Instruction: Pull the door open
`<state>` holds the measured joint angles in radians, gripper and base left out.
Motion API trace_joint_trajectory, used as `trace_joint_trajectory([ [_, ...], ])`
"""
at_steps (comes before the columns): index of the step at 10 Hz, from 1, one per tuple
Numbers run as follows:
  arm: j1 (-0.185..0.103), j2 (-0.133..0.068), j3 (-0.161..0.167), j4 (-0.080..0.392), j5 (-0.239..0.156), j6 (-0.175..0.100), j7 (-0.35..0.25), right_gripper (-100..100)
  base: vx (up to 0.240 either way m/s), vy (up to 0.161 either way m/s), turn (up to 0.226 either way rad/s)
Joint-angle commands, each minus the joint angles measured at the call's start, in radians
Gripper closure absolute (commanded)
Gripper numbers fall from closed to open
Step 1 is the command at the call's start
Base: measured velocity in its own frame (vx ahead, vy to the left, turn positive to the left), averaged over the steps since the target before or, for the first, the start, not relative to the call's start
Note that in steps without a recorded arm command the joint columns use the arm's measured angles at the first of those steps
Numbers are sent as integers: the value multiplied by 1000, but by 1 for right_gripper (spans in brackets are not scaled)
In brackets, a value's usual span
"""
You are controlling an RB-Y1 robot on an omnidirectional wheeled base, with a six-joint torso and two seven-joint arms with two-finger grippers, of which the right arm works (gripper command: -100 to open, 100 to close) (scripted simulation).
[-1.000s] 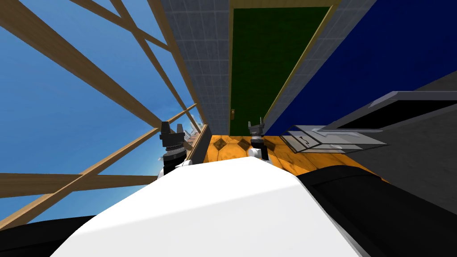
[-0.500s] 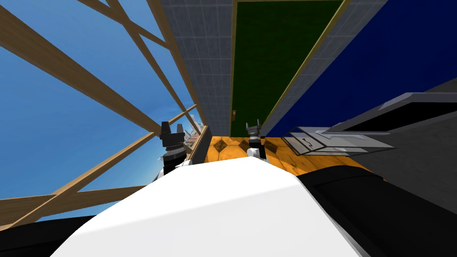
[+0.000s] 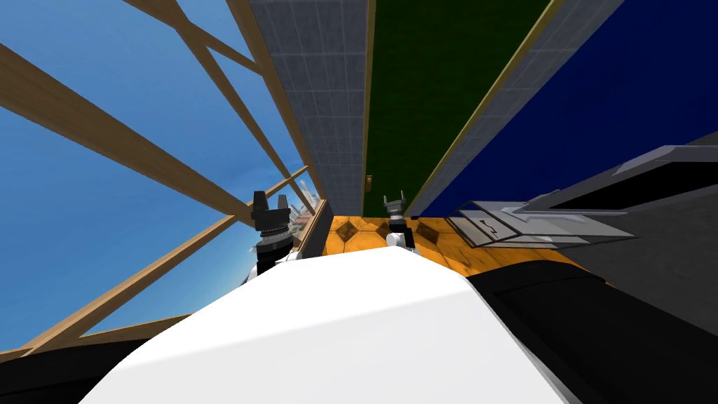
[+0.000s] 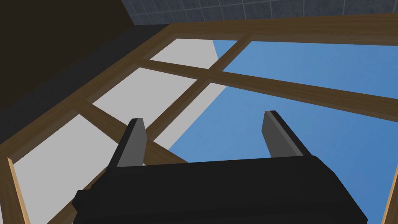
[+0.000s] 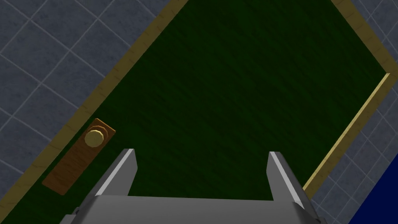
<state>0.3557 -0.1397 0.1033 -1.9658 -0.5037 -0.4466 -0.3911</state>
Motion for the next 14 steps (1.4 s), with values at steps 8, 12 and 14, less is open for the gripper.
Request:
trace_joint_trajectory([
  [8,-51,-26,44,122,-150,0,-86,-100,98,17,3],
  [12,-78,-40,71,192,-234,-3,-134,-100,128,13,4],
  [14,-93,-48,86,231,-281,-4,-161,-100,122,12,1],
])
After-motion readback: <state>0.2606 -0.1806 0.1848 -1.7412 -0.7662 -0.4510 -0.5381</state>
